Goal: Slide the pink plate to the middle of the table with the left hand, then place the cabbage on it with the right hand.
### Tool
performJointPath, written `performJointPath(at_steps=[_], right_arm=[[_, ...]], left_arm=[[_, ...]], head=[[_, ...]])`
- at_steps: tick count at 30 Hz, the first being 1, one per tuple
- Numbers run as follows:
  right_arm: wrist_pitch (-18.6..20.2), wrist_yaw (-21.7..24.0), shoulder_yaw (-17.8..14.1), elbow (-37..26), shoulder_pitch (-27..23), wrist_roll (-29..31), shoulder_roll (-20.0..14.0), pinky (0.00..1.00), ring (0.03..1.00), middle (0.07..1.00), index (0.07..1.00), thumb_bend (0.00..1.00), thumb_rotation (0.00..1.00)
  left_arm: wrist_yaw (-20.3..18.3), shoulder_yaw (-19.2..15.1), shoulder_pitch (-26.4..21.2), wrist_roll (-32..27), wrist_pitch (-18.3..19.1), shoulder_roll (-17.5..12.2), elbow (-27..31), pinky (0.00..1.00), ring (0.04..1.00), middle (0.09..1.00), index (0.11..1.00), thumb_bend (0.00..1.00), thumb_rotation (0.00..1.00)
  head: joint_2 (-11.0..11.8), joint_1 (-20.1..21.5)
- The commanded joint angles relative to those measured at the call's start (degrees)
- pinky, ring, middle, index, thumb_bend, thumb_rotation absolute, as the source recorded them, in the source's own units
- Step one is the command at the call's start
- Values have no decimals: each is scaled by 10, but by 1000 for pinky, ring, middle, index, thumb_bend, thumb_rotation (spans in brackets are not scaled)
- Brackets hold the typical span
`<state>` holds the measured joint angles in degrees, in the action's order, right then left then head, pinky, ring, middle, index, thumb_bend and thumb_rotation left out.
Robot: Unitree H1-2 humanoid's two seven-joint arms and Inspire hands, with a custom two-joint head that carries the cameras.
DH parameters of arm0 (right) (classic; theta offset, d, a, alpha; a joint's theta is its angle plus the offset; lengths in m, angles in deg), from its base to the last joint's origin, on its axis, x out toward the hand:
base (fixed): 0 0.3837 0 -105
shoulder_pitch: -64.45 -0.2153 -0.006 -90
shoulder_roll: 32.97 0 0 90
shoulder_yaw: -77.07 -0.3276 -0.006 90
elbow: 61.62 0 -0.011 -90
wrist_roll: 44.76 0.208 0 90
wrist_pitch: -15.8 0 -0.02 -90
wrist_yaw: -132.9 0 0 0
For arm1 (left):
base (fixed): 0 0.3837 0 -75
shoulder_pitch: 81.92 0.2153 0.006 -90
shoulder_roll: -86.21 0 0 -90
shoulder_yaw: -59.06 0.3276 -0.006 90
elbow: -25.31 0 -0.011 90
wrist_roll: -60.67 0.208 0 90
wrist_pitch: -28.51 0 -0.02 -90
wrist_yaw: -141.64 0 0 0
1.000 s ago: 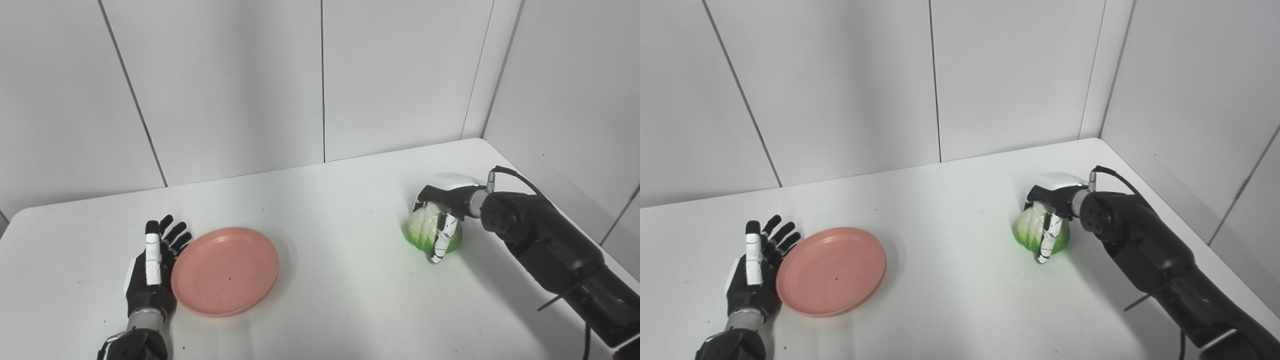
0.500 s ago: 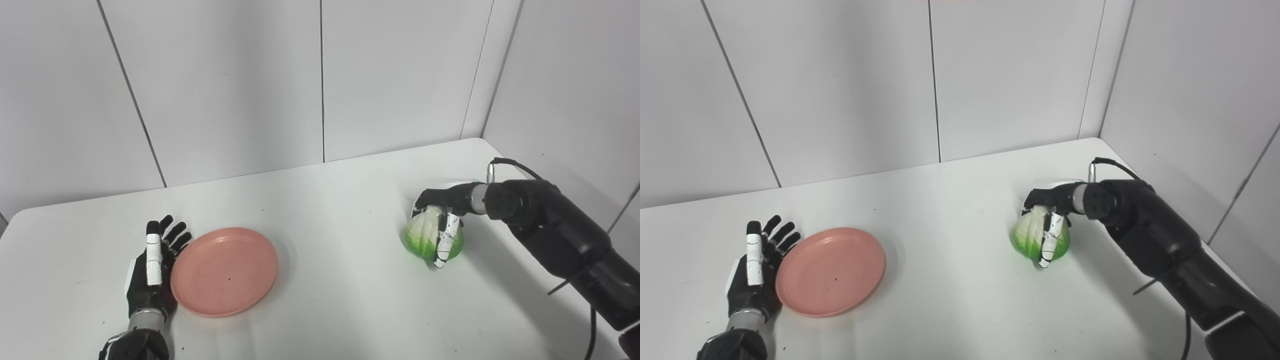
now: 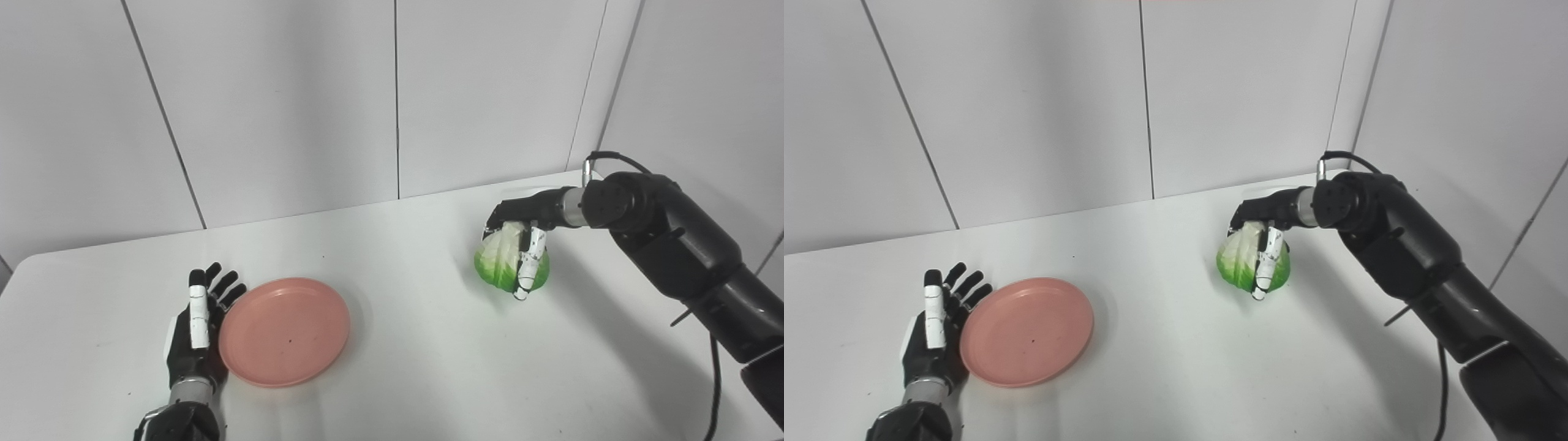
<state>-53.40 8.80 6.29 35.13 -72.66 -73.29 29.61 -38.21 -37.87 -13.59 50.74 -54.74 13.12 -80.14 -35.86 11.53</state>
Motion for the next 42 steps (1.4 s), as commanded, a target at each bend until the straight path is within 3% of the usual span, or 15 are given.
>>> performJointPath(at_steps=[1,8,11,13,16,20,24,29,31,35,42], right_arm=[[-15,-6,-10,-19,-47,8,-14,242,299,423,528,523,0],[-63,-20,19,-46,-85,-4,13,234,290,427,518,525,0],[-110,-42,30,-55,-102,-13,35,244,315,433,514,526,0],[-146,-53,42,-61,-111,-26,46,336,421,480,483,528,0],[-166,-56,49,-68,-118,-30,65,309,384,445,507,526,0],[-175,-59,54,-70,-125,-33,94,243,316,421,522,521,0],[-157,-59,53,-69,-126,-32,124,253,324,431,529,522,0],[-174,-85,51,-53,-121,-24,164,235,295,424,533,520,0],[-183,-98,52,-49,-118,-25,176,236,305,422,529,522,0],[-193,-113,55,-43,-111,-31,189,356,438,494,477,527,0],[-219,-152,61,-20,-96,-39,208,292,374,468,494,528,0]], left_arm=[[8,6,-9,1,4,11,13,859,838,855,872,931,914],[28,19,-10,21,4,36,16,897,851,869,884,907,932],[38,24,-12,31,-3,44,11,879,844,865,890,903,941],[42,26,-13,35,-7,48,7,873,844,865,890,900,943],[45,29,-15,39,-13,52,2,873,851,871,896,888,959],[44,29,-16,41,-22,55,-5,901,857,874,900,879,966],[49,29,-19,44,-28,60,-13,901,858,867,895,873,957],[58,35,-21,60,-34,61,-16,886,846,864,899,874,967],[61,36,-21,65,-35,60,-17,881,841,864,900,877,973],[60,35,-22,66,-40,59,-24,899,837,864,901,869,973],[61,34,-22,66,-33,60,-21,907,836,857,897,890,961]], head=[[-1,-18],[2,-70],[5,-94],[6,-104],[8,-121],[12,-134],[16,-151],[21,-170],[22,-171],[27,-175],[28,-180]])
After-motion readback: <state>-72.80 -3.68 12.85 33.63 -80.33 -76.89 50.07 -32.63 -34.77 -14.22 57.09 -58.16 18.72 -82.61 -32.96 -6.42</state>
